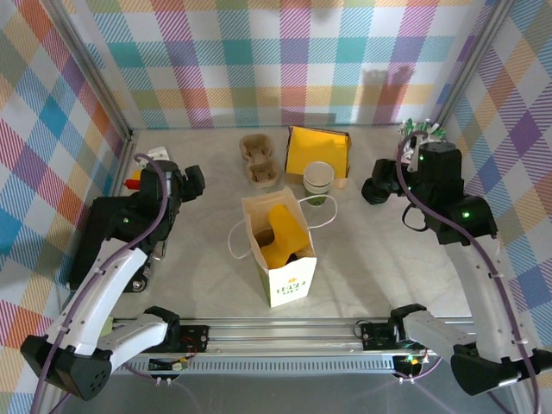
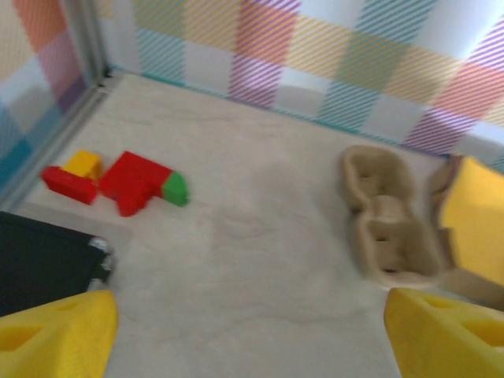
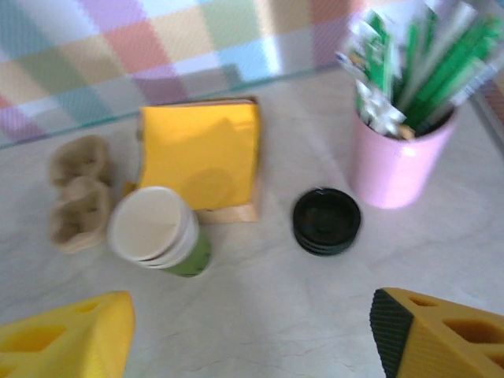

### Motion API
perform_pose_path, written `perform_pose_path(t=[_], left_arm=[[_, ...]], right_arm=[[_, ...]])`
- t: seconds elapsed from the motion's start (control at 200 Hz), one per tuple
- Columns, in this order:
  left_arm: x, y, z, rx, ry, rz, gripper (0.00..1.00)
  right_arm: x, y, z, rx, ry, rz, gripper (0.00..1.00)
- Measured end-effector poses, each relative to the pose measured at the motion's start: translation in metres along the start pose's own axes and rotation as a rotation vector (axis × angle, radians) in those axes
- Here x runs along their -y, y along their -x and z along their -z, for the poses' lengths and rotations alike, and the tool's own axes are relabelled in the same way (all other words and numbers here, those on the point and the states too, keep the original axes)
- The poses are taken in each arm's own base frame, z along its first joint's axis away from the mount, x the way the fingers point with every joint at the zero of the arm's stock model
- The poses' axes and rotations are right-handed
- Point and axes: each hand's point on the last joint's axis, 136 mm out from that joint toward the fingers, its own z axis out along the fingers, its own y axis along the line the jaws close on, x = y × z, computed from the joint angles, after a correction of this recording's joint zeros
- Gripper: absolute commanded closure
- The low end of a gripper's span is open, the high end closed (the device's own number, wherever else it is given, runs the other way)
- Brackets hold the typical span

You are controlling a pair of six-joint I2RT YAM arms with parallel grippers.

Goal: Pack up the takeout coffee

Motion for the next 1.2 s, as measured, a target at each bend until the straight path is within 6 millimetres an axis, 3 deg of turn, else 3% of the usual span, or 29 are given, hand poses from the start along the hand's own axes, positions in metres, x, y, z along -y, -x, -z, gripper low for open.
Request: perform_pose_path(t=[0.14,0.26,0.3,0.475,0.59,0.825,1.025,1.2], left_arm=[[-0.019,-0.014,-0.025,0.047,0.089,-0.046,0.10],[-0.038,-0.035,-0.053,0.053,0.177,-0.063,0.07],[-0.045,-0.046,-0.063,0.050,0.199,-0.066,0.08],[-0.069,-0.110,-0.093,-0.001,0.261,-0.154,0.01],[-0.085,-0.135,-0.099,0.006,0.314,-0.186,0.00],[-0.115,-0.145,-0.109,0.084,0.391,-0.129,0.00],[-0.100,-0.142,-0.124,0.139,0.307,-0.093,0.00],[-0.085,-0.149,-0.130,0.161,0.202,-0.105,0.00]], right_arm=[[0.037,-0.045,-0.049,-0.077,-0.102,-0.013,0.09],[0.052,-0.083,-0.079,-0.115,-0.137,0.007,0.04],[0.056,-0.094,-0.088,-0.119,-0.146,0.016,0.00],[0.076,-0.128,-0.115,-0.080,-0.204,0.032,0.01],[0.088,-0.140,-0.127,-0.032,-0.229,0.046,0.01],[0.098,-0.149,-0.152,0.028,-0.232,0.083,0.01],[0.096,-0.165,-0.178,0.059,-0.171,0.146,0.01],[0.081,-0.157,-0.195,0.112,-0.074,0.173,0.01]])
